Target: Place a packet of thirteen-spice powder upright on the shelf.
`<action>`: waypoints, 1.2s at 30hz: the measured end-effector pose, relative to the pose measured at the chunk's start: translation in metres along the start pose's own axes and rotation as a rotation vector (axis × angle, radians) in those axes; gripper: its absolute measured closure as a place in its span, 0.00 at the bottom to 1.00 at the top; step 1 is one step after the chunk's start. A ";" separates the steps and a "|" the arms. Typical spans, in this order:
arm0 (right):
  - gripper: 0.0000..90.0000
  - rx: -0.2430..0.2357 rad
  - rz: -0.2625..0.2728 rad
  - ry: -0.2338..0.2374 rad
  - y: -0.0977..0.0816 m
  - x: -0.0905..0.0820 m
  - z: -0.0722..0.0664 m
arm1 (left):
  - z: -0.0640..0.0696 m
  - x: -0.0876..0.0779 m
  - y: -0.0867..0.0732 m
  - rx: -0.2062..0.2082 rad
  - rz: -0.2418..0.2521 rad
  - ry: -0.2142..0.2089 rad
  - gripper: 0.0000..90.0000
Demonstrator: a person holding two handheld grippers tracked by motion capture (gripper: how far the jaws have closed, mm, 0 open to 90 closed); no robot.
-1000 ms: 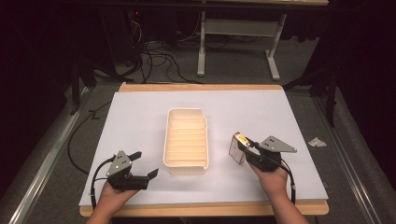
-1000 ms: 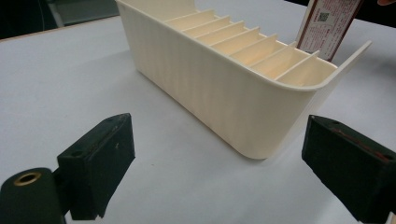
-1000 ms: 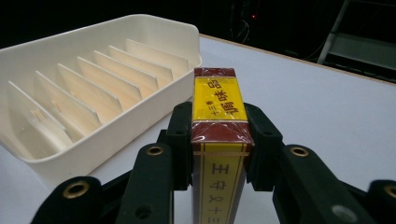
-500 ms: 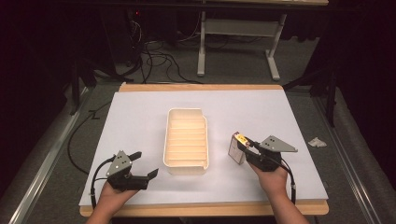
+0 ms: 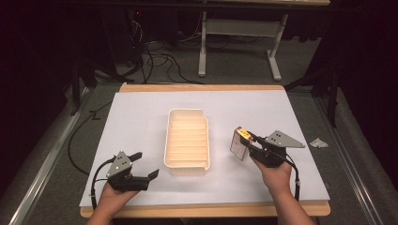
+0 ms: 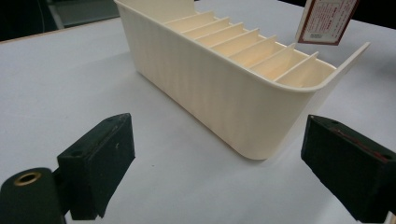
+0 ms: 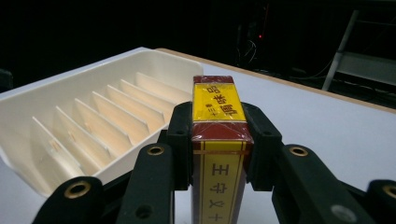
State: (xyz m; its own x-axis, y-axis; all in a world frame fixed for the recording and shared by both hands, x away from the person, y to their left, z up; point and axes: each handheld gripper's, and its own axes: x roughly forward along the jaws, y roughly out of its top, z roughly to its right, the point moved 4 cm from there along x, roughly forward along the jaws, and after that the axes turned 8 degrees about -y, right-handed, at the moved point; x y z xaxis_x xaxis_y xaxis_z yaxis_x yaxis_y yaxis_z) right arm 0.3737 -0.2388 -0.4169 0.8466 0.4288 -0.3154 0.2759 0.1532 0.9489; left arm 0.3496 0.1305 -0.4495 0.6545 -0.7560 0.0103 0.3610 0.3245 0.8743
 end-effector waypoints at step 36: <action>0.76 -0.038 0.054 0.120 0.033 0.042 -0.013 | -0.005 -0.005 0.007 -0.016 0.043 0.021 0.12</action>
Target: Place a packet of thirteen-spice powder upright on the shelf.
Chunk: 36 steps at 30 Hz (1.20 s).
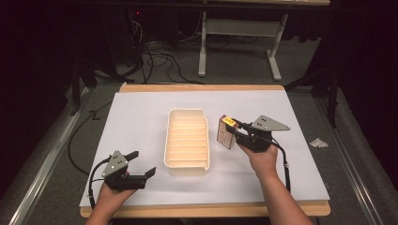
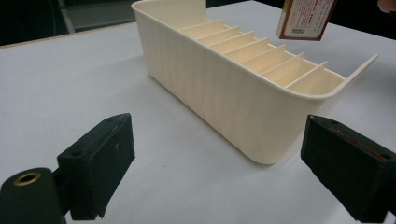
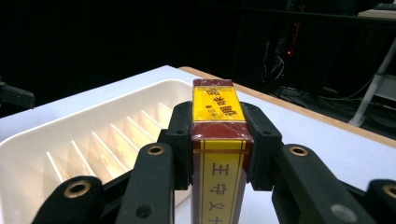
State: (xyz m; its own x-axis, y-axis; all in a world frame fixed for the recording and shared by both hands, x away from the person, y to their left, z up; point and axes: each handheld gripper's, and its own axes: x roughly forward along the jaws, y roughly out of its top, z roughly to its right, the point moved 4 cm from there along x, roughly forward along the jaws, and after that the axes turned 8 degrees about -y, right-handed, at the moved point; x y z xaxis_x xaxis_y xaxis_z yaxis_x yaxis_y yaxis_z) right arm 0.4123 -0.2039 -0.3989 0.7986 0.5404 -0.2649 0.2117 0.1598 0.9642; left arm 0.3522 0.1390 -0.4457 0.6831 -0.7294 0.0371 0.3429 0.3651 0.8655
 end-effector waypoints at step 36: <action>0.76 -0.043 0.074 0.285 0.021 0.003 -0.042 | 0.000 -0.001 -0.002 0.005 -0.011 -0.008 0.12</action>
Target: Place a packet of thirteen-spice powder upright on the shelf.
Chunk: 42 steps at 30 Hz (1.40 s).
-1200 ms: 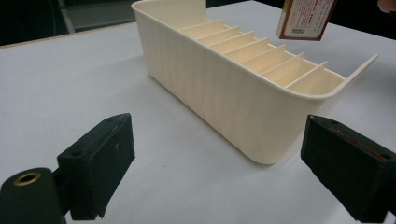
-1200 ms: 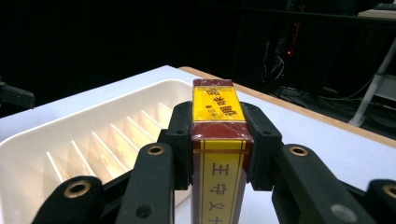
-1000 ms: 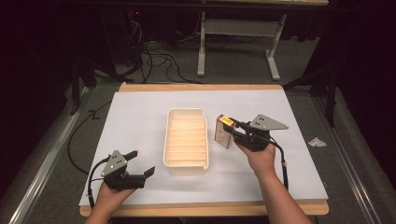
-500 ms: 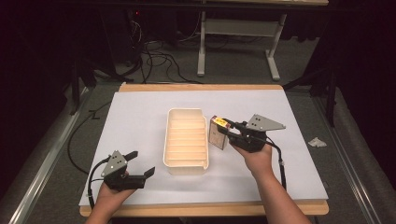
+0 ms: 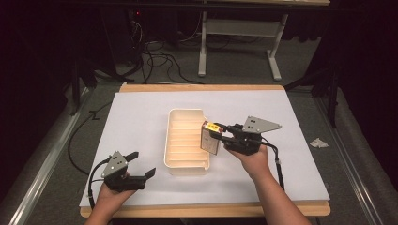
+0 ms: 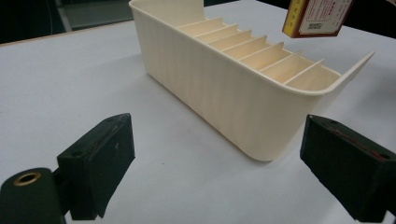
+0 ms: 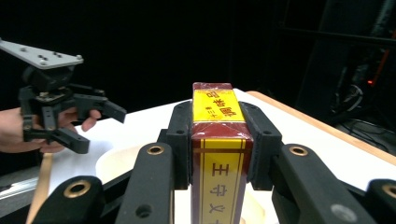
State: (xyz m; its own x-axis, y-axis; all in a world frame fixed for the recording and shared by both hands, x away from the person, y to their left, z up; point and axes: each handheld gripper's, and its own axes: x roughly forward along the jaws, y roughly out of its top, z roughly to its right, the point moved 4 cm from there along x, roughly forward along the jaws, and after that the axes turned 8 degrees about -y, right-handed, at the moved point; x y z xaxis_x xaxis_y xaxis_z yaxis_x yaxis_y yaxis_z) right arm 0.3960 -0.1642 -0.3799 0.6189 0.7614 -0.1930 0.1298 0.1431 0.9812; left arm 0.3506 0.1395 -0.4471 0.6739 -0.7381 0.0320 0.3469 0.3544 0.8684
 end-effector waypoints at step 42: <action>0.76 -0.046 0.004 0.312 -0.003 0.027 -0.034 | 0.002 -0.001 -0.003 0.000 -0.019 -0.002 0.12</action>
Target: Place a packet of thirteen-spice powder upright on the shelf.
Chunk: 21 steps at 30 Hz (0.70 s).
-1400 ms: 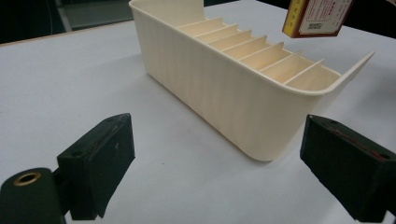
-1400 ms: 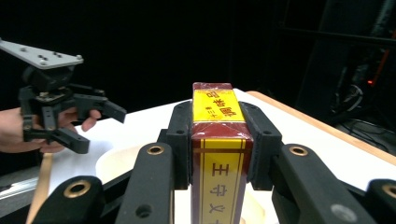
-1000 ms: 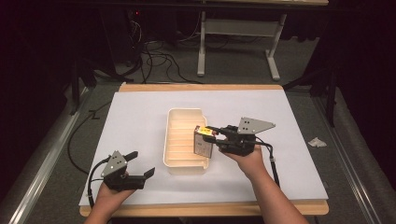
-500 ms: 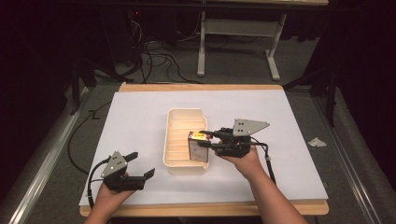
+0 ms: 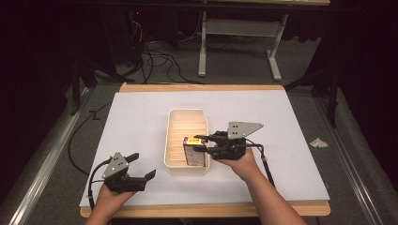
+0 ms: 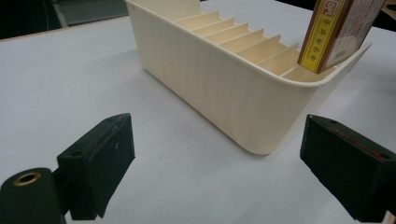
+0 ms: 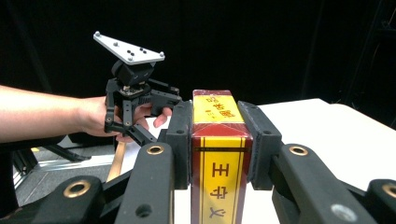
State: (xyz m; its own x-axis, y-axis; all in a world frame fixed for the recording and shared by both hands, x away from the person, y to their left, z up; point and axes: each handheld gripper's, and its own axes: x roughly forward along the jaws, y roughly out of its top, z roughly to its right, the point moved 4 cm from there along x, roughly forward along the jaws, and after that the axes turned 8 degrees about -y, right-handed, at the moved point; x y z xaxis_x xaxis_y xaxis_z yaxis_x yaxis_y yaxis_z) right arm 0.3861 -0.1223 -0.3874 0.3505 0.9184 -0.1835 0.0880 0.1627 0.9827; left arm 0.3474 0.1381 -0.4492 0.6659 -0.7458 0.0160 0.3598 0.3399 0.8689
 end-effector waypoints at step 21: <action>0.76 -0.007 -0.010 -0.009 -0.008 0.016 -0.008 | -0.001 0.001 -0.002 0.001 -0.010 0.001 0.12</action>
State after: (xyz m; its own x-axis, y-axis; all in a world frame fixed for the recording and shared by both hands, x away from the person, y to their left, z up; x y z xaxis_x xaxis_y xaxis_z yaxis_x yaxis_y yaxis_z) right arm 0.3839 -0.1060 -0.3976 0.3580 0.9135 -0.1934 0.0851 0.1743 0.9810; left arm 0.3476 0.1372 -0.4511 0.6632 -0.7484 0.0069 0.3659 0.3322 0.8694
